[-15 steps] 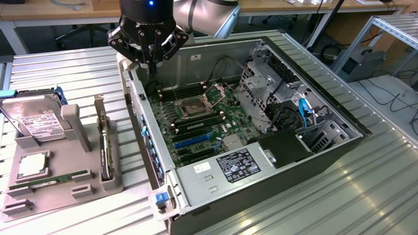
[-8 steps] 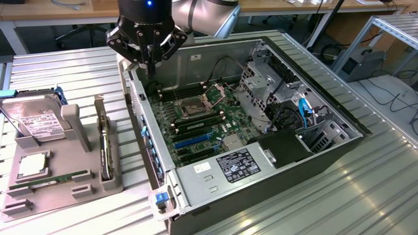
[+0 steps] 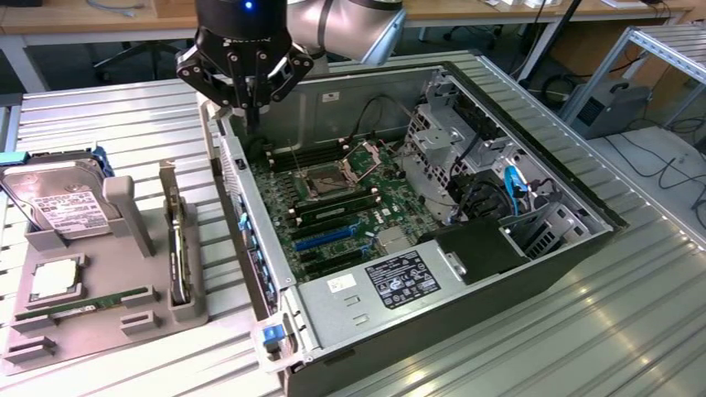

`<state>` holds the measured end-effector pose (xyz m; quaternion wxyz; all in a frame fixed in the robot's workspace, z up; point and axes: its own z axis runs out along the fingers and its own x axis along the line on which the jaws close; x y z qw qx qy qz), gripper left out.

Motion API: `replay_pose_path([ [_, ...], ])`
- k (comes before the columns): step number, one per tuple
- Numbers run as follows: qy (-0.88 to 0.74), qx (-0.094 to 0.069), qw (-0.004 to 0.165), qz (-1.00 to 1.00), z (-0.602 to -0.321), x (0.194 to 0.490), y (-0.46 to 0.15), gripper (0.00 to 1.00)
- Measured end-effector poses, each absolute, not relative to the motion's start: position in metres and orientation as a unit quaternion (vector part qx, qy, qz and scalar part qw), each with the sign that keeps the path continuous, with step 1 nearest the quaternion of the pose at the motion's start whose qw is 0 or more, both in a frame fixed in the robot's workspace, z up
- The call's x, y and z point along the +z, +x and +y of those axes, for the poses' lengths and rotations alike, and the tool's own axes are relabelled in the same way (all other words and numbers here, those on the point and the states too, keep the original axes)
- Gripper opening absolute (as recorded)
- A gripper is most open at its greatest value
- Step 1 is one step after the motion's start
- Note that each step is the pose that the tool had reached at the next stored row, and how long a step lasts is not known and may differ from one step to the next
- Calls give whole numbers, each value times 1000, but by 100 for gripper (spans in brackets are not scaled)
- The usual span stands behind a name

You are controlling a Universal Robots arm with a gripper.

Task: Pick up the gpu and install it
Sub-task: 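Reach for the gpu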

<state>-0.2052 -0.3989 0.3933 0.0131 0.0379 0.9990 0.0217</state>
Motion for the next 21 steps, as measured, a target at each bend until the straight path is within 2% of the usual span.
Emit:
replay_pose_path([
  [21, 38, 22, 13, 999, -399, 393, -215, 11],
])
